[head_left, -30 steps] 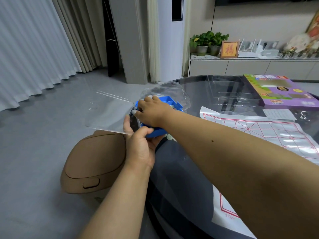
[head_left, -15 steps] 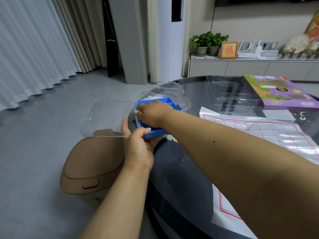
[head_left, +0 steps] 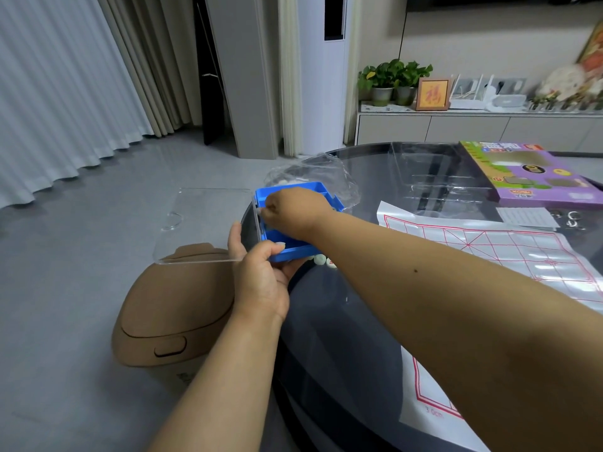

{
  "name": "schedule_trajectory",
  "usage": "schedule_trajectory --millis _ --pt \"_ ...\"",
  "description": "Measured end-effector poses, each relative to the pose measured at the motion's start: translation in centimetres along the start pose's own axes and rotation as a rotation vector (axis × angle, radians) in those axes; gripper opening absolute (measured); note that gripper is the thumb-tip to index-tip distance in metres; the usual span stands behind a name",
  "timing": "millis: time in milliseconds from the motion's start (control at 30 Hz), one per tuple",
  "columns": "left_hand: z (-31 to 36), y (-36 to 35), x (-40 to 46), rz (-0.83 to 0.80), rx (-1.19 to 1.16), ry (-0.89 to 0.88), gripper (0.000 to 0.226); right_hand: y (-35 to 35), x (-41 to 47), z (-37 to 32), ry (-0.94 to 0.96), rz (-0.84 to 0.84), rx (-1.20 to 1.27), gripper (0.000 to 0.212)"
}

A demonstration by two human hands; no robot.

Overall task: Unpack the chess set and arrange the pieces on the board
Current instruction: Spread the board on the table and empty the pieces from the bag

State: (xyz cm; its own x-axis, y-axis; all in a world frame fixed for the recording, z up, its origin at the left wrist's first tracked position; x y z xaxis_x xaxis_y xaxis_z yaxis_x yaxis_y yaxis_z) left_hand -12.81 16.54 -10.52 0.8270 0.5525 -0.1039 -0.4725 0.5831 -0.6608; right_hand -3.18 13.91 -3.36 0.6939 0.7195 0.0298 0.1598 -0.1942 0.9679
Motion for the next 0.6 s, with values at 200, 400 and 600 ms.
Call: schedule_trajectory --millis 200,400,600 --pt "-0.1 -0.1 -0.2 -0.017 0.012 0.005 0.079 0.5 0.5 1.6 -0.069 0.095 0.178 0.035" --pt "0.2 0.1 -0.2 -0.005 0.002 -0.034 0.08 2.0 0.0 2.3 -0.061 0.286 0.328 0.048" --pt "1.0 1.3 0.3 0.073 -0.06 -0.104 0.08 5.3 -3.4 4.9 -0.125 0.591 0.482 0.046"
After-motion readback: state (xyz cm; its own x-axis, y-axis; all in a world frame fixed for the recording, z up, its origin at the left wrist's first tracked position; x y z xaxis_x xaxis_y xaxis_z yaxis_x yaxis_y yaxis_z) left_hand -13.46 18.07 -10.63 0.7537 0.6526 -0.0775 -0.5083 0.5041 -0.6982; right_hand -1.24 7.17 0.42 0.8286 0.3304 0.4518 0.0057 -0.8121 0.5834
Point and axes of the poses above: each hand's wrist, its own x-axis towards the middle knuckle, its own y-axis out of the back of the hand, z = x × y, the point moved 8 cm from there along x, towards the middle knuckle, and after that the axes turned 5 degrees about -z, right-handed, at the moved point
